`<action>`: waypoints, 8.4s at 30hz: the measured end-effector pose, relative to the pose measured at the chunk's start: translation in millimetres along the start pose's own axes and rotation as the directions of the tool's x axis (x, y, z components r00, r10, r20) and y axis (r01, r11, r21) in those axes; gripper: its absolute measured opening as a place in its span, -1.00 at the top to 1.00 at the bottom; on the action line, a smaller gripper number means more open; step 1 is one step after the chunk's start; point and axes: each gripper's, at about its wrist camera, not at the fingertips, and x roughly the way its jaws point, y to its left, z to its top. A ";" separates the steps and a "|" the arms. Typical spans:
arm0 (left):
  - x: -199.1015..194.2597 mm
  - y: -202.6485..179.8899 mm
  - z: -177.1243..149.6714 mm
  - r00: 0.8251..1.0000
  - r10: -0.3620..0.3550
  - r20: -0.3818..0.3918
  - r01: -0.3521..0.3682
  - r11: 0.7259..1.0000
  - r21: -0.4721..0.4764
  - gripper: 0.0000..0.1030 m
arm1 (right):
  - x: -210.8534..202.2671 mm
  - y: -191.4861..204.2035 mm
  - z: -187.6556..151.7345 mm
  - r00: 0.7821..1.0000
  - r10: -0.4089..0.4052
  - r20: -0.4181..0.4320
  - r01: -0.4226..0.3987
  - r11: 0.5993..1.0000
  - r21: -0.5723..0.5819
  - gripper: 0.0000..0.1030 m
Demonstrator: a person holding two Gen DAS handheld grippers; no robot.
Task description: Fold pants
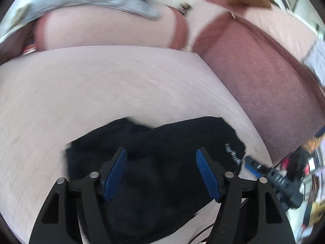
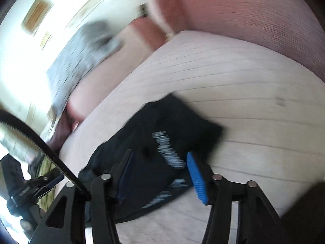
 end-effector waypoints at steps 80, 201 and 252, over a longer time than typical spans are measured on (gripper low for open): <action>-28.7 149.4 -33.3 0.986 -0.154 0.063 0.166 0.903 -0.397 -0.13 | 41.3 182.0 -25.2 0.964 0.122 -0.236 -0.217 0.872 -0.439 -0.39; -21.2 146.4 -94.6 0.998 0.038 -0.046 -0.054 0.899 -0.435 -0.42 | 75.8 150.9 -30.4 0.955 0.007 -0.296 -0.131 0.907 -0.401 -1.00; -35.2 85.8 9.3 0.978 0.199 0.057 -0.180 0.954 -0.242 -0.03 | 55.9 140.2 32.8 0.992 0.072 -0.106 -0.112 0.891 -0.440 -0.48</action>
